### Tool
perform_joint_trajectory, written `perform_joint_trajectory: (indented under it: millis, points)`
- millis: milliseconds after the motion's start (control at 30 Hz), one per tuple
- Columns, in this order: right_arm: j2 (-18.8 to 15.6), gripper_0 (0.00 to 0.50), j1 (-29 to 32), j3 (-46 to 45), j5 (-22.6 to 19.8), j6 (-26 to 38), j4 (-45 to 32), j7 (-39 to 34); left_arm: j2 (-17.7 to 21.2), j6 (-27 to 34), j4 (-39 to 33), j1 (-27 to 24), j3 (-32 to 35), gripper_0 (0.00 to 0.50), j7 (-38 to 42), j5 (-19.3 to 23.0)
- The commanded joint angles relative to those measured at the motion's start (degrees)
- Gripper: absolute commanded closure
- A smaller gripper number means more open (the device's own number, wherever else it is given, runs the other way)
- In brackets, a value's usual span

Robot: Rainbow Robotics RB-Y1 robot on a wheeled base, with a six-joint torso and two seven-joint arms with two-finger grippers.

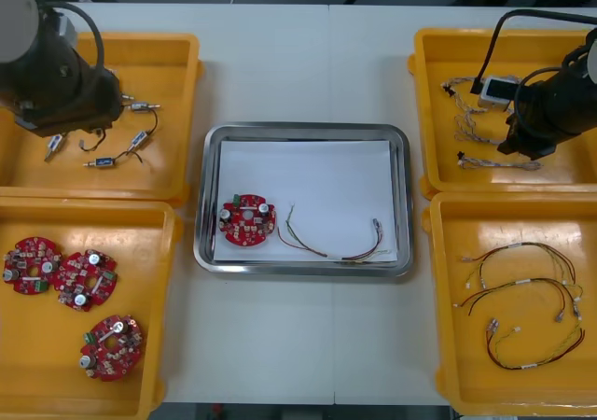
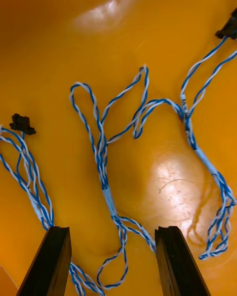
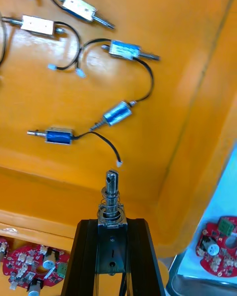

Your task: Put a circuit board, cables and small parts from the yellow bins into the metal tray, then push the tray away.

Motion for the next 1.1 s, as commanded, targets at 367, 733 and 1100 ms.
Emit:
perform_joint_trajectory:
  millis: [367, 733, 1100]
  points:
    - [1.31, 0.0, -2.25, 0.4, -0.75, -3.4, 4.95, 2.11, 2.85, 0.48, -8.91, -2.4, -12.99, 0.5, 3.79, 8.55]
    - [2.8, 0.0, -2.07, 0.4, -0.22, -4.8, 5.04, 1.93, 1.8, -11.52, -6.53, -5.74, -27.23, 0.5, 9.15, 7.23]
    - [4.12, 0.0, -1.98, 0.75, 0.22, -5.59, 7.15, 2.46, -4.27, -15.39, 1.55, -10.22, -32.24, 0.5, 9.94, 3.98]
